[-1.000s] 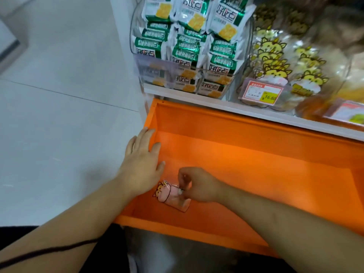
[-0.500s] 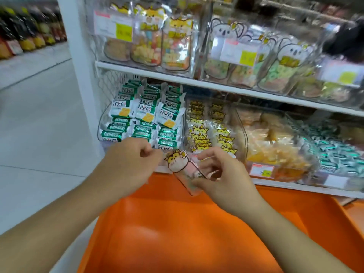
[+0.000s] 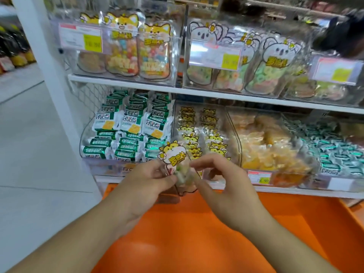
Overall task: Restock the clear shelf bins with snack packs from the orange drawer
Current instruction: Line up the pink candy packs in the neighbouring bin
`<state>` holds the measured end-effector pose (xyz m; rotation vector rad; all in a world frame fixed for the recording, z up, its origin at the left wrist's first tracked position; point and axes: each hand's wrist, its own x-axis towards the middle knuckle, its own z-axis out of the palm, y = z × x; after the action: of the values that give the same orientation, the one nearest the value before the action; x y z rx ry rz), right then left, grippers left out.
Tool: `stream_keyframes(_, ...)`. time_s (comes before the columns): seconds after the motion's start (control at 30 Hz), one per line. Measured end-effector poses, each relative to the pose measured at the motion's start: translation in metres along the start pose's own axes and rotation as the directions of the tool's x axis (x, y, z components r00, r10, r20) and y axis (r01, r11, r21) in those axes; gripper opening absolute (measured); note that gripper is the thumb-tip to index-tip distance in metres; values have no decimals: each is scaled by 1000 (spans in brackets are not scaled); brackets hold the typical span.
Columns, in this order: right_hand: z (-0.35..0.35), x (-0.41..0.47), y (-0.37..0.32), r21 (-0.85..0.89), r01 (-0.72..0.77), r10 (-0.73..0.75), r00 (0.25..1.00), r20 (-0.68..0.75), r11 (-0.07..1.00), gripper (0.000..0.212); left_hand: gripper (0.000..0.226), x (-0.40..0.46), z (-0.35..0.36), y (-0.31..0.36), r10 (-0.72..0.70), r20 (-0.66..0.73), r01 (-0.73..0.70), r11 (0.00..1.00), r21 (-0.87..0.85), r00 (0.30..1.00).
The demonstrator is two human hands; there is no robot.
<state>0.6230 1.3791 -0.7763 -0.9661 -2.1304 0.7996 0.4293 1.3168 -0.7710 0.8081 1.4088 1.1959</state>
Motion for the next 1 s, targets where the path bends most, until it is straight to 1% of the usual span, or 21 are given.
stream_keyframes(0.07,-5,5,6,71,-45,50,996,-73,996,22,13,0,-1,0,5,23,-6,999,51,1000)
stream_keyframes(0.13,-9,11,10,179,-124,143,985,-96,976,32,12,0,-1,-1,11,60,-18,993,119,998)
stream_keyframes(0.2,-12,15,13,317,-223,232,973,9,922,41,24,0,-2,-2,12,85,-27,984,176,996)
stream_keyframes(0.23,-12,16,14,374,-270,257,963,85,887,44,22,1,-2,-2,14,106,-36,976,216,994)
stream_keyframes(0.27,-12,16,17,390,-292,256,956,141,873,46,17,1,-1,-2,18,135,-52,967,249,991)
stream_keyframes(0.33,-10,15,20,320,-267,223,960,169,909,45,11,0,-1,-6,32,198,-95,943,320,980)
stream_keyframes(0.4,-12,15,21,255,-259,219,960,173,932,44,26,2,0,-11,75,224,-173,873,455,972)
stream_keyframes(0.47,-19,14,21,201,-264,219,950,222,943,47,37,6,3,-19,120,186,-209,779,592,975)
stream_keyframes(0.53,-27,16,23,134,-238,199,946,254,962,41,36,12,10,-23,142,152,-206,748,631,978)
stream_keyframes(0.57,-31,17,24,102,-221,191,950,245,970,35,34,14,14,-23,157,139,-210,745,634,978)
stream_keyframes(0.6,-35,19,26,64,-205,186,957,224,977,33,34,16,17,-21,175,133,-220,738,638,976)
stream_keyframes(0.63,-41,22,26,29,-191,182,964,193,981,36,37,17,21,-18,202,140,-244,723,646,969)
stream_keyframes(0.67,-48,25,27,7,-191,188,971,146,982,39,42,20,24,-14,228,160,-275,697,662,961)
stream_keyframes(0.73,-65,31,32,14,-215,215,977,15,977,31,53,27,30,-4,258,200,-322,635,702,945)
stream_keyframes(0.77,-73,35,35,23,-226,227,973,-53,974,28,54,35,31,1,282,200,-335,601,726,938)
stream_keyframes(0.8,-79,38,40,19,-230,231,966,-119,973,27,50,44,32,6,322,194,-351,555,754,927)
stream_keyframes(0.87,-86,44,50,7,-242,238,948,-212,970,29,37,65,38,17,418,191,-377,427,822,888)
stream_keyframes(0.93,-87,48,61,55,-241,247,940,-235,969,29,27,86,47,25,472,216,-383,291,877,854)
stream_keyframes(1.0,-85,50,68,98,-233,249,944,-215,968,31,23,104,59,30,465,248,-374,201,905,850)
